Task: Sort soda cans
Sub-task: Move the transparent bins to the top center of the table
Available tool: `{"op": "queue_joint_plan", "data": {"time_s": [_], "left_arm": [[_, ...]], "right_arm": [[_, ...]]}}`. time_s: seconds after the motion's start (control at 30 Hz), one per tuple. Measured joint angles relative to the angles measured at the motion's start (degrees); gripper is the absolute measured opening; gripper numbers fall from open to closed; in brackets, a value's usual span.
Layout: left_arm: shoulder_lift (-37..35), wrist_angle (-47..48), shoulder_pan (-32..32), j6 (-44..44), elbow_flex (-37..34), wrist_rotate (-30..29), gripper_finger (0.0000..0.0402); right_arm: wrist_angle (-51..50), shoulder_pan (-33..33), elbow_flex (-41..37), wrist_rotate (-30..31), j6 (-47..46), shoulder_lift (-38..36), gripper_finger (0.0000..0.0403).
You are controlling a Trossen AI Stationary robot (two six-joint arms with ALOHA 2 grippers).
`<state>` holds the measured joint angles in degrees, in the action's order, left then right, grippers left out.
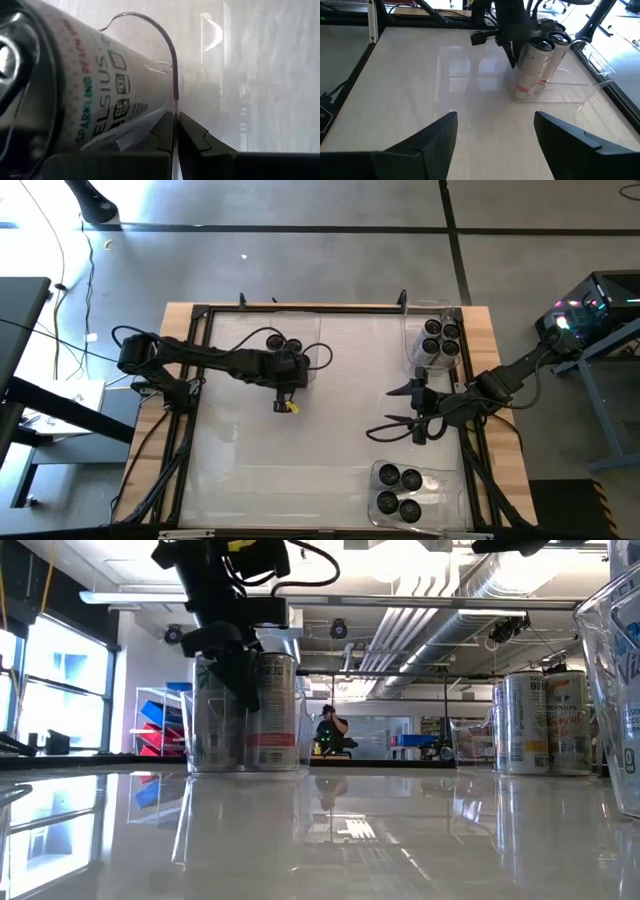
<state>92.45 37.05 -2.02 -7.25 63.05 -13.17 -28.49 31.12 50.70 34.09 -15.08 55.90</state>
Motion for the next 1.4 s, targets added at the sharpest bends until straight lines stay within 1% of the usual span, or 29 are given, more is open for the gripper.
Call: {"op": "queue_joint_plan", "data": {"time_s": [0.17, 0.27, 0.4, 0.5, 0.67, 0.83, 0.93, 1.03, 1.1, 1.2, 1.3, 1.4], "left_arm": [[0.17, -0.28, -0.13, 1.52, 0.06, -0.68, 0.0001], [0.17, -0.55, -0.09, 0.93, 0.06, -0.8, 0.0], [0.17, -0.99, -0.11, 0.26, 0.04, -0.55, 0.0012], [0.08, -1.31, -0.11, 0.58, 0.06, -0.35, 0.0033], [0.03, -1.0, -0.11, 0.55, 0.06, -0.61, 0.0083], [-1.25, -0.29, -0.05, 1.36, 0.38, -0.55, 0.0124], [-2.09, 0.25, 0.27, 2.76, 1.52, 1.14, 0.0136], [-2.63, 0.97, 1.03, 4.35, 2.9, 2.55, 0.0139], [-2.89, 2.7, 1.68, 5.72, 4.14, 2.66, 0.0138], [-3.2, 5.72, 2.65, 8.91, 6.27, 2.6, 0.0136], [-3.33, 8.71, 3.58, 13.07, 8.74, 2.61, 0.0136], [-3.35, 9.02, 5.12, 15.98, 11.35, 2.58, 0.0136]], "right_arm": [[0.02, -0.01, 0.0, 0.0, -0.01, 0.0, 0.0258], [0.04, 0.0, 0.0, 0.0, -0.03, 0.0, 0.0258], [0.04, 0.0, 0.0, 0.0, -0.05, 0.0, 0.0258], [0.04, -0.01, 0.0, 0.0, -0.05, 0.0, 0.0258], [0.04, -0.01, 0.0, 0.0, -0.62, 0.0, 0.0258], [-0.24, -0.01, 0.13, -0.07, -3.21, -0.07, 0.0258], [-3.34, -0.01, 2.01, -0.32, -5.99, -0.09, 0.0258], [-8.55, -0.01, 4.72, -0.77, -9.97, -0.13, 0.0258], [-12.07, -0.01, 6.65, -2.1, -12.75, -0.15, 0.0258], [-17.87, -0.1, 8.83, -6.67, -18.25, -0.14, 0.0258], [-26.08, -0.95, 9.64, -12.13, -24.56, -0.03, 0.0258], [-35.95, -2.76, 9.13, -15.81, -28.38, 0.24, 0.0258]]}}
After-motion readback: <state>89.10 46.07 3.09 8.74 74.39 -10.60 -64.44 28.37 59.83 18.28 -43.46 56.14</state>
